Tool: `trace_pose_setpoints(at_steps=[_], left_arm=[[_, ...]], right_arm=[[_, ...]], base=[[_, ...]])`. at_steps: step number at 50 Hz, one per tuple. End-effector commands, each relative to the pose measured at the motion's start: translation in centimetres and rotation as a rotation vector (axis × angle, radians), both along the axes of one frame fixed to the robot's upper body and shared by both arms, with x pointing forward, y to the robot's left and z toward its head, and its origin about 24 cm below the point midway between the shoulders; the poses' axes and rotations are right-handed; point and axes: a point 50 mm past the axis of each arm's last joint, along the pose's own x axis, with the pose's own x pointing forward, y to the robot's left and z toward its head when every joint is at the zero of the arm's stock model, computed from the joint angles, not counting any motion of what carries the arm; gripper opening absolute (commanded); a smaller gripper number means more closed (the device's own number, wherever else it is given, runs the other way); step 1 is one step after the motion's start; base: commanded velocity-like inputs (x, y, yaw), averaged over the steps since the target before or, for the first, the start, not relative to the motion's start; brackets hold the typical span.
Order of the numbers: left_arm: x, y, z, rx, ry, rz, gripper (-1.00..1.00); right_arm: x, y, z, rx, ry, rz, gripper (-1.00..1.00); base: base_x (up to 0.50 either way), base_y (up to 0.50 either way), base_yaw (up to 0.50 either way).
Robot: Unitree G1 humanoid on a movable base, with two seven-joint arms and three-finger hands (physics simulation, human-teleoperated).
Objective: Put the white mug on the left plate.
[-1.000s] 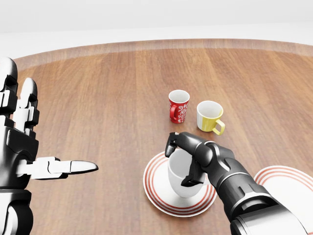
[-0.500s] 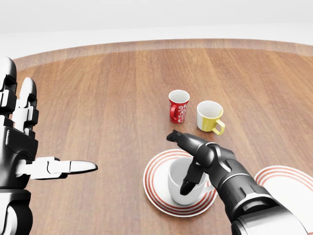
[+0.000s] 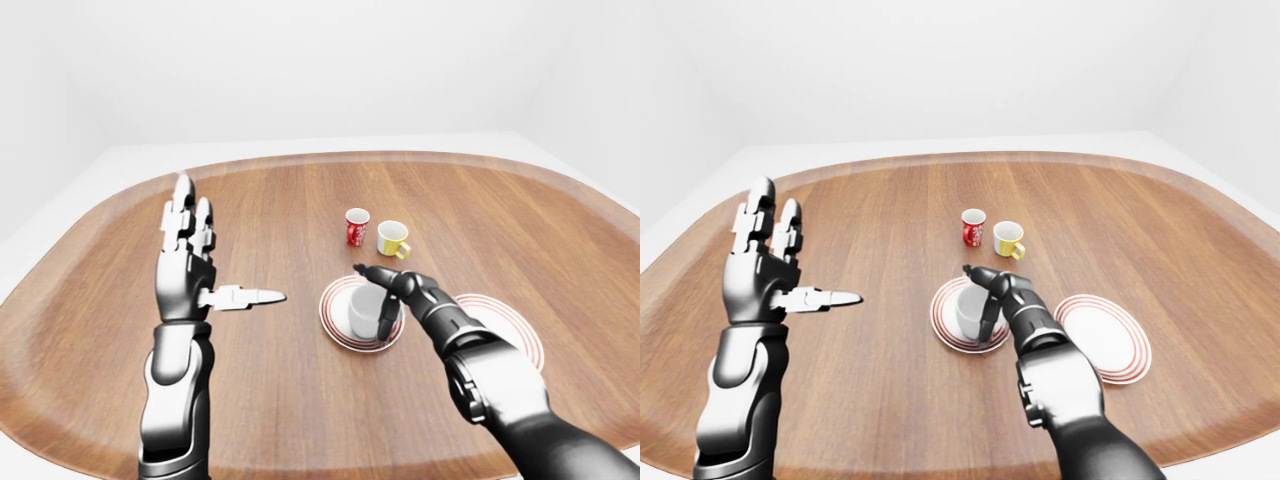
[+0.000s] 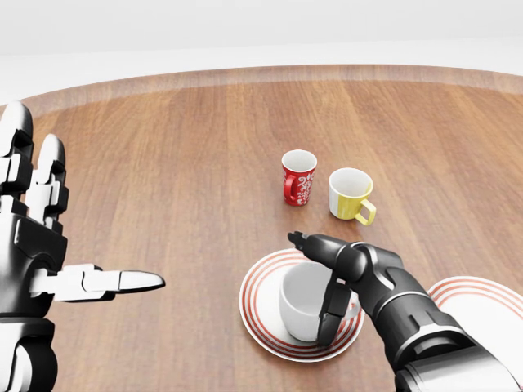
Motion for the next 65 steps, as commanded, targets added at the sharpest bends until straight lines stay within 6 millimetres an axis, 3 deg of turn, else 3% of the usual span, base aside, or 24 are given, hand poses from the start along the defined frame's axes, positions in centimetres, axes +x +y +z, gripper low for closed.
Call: trace_pose_setpoints(at_steps=[1, 19, 21, 25, 30, 38, 45, 50, 56, 65], left_arm=[[-0.2, -0.4, -0.3, -0.012, 0.009, -0.020, 1.00], [-0.2, -0.3, -0.1, -0.009, 0.002, -0.020, 1.00], [-0.2, -0.3, -0.1, -0.010, 0.002, -0.019, 1.00], [-0.2, -0.3, -0.1, -0.009, 0.002, -0.020, 1.00], [-0.2, -0.3, -0.1, -0.009, 0.003, -0.017, 1.00], [-0.2, -0.3, 0.0, -0.009, -0.002, -0.017, 1.00], [-0.2, -0.3, -0.1, -0.007, 0.000, -0.016, 1.00], [-0.2, -0.3, 0.0, -0.007, -0.001, -0.018, 1.00], [-0.3, -0.3, 0.0, -0.007, -0.002, -0.017, 1.00], [-0.3, -0.4, 0.0, -0.006, -0.003, -0.020, 1.00]], right_arm=[[1.7, -0.4, 3.0, 0.008, -0.057, -0.006, 1.00], [2.5, 0.5, 4.8, 0.029, -0.083, 0.030, 1.00], [2.6, 1.1, 5.3, 0.110, -0.049, 0.034, 1.00], [2.8, 3.2, 7.3, 0.492, 0.079, 0.026, 1.00], [3.3, 3.8, 9.1, 0.824, 0.117, -0.076, 1.00], [1.8, 2.9, 5.6, 0.890, 0.194, -0.138, 1.00], [1.5, 2.8, 5.5, 1.134, 0.185, -0.186, 1.00], [0.6, 3.2, 4.3, 1.176, 0.208, -0.191, 1.00], [0.0, 3.2, 4.1, 1.274, 0.188, -0.183, 1.00], [-0.1, 1.6, 3.5, 1.512, 0.182, -0.332, 1.00]], base=[[0.00, 0.00, 0.00], [0.00, 0.00, 0.00], [0.00, 0.00, 0.00], [0.00, 0.00, 0.00], [0.00, 0.00, 0.00], [0.00, 0.00, 0.00], [0.00, 0.00, 0.00], [0.00, 0.00, 0.00], [0.00, 0.00, 0.00], [0.00, 0.00, 0.00]])
